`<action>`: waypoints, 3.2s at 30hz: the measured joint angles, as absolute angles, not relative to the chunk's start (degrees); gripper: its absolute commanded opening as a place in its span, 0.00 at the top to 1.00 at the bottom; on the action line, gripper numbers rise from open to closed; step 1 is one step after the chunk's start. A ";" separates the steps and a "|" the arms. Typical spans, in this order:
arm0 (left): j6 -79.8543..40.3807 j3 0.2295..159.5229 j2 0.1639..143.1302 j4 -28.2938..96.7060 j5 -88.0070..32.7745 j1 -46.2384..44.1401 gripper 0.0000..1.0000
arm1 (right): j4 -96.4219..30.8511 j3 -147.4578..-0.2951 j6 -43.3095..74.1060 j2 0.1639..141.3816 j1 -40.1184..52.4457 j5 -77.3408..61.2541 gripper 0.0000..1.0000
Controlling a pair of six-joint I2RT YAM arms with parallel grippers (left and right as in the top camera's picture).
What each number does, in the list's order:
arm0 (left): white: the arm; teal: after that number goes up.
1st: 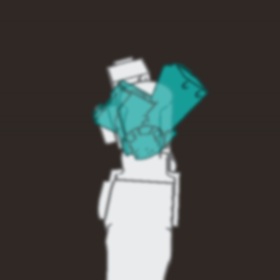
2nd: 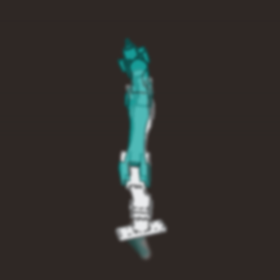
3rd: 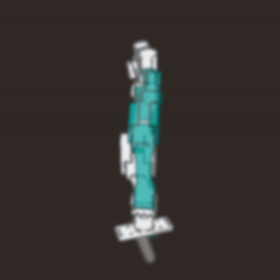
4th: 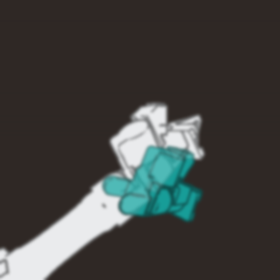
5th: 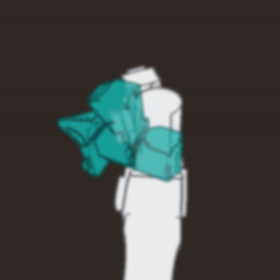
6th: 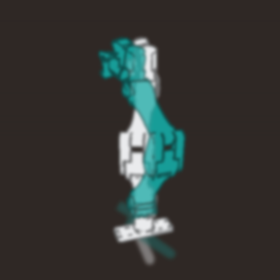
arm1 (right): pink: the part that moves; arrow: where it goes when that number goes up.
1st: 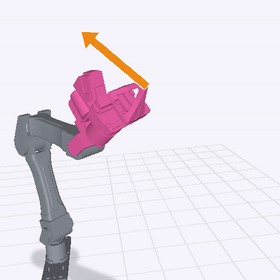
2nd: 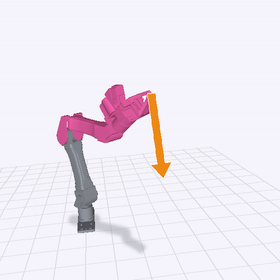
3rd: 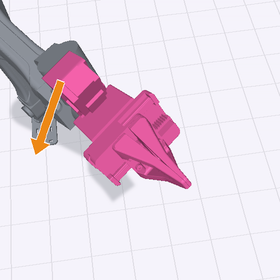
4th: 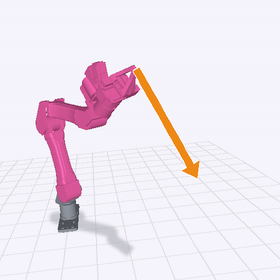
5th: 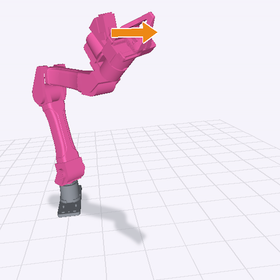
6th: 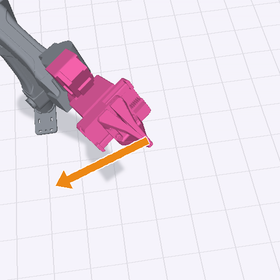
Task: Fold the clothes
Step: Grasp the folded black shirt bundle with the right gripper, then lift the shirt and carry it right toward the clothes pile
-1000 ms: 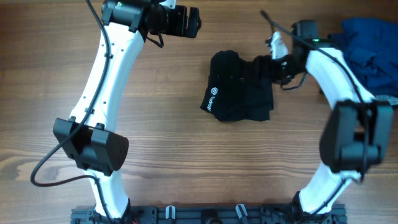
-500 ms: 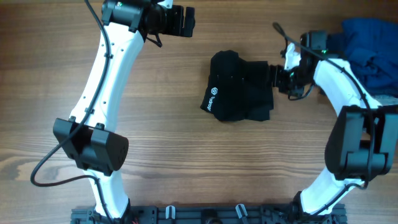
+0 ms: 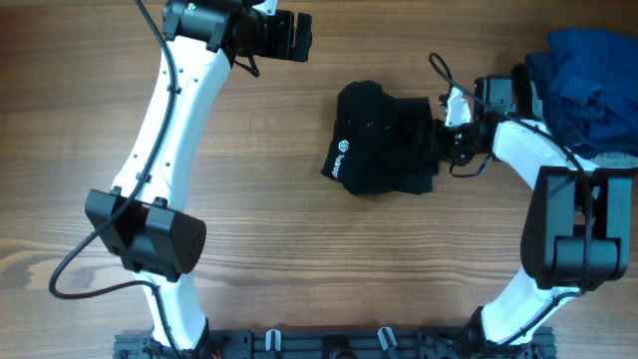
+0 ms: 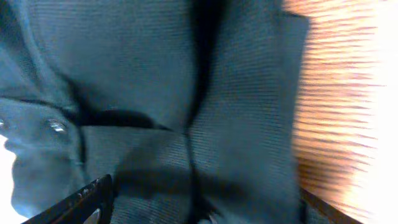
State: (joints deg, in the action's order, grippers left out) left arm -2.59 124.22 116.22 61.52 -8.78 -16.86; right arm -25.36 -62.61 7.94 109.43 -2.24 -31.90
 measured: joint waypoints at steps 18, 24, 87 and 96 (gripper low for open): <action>-2.59 124.22 116.22 62.52 -8.78 -16.86 0.00 | -9.91 -58.30 12.91 109.62 0.60 -49.93 0.96; -2.59 124.22 116.22 62.63 -8.78 -16.86 0.00 | -4.80 -57.89 19.81 106.30 -3.16 -53.36 0.96; -2.42 124.22 116.25 63.00 -2.81 -16.86 0.00 | 54.65 -72.05 46.61 111.26 -40.62 -38.72 0.96; -2.72 124.22 116.25 63.00 -2.83 -16.86 0.01 | 56.23 -73.49 47.97 120.97 -40.88 -39.77 0.96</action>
State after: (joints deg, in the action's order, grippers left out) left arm -2.72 124.22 116.25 63.00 -2.83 -16.86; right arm 56.23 -73.49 47.97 120.97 -40.88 -39.77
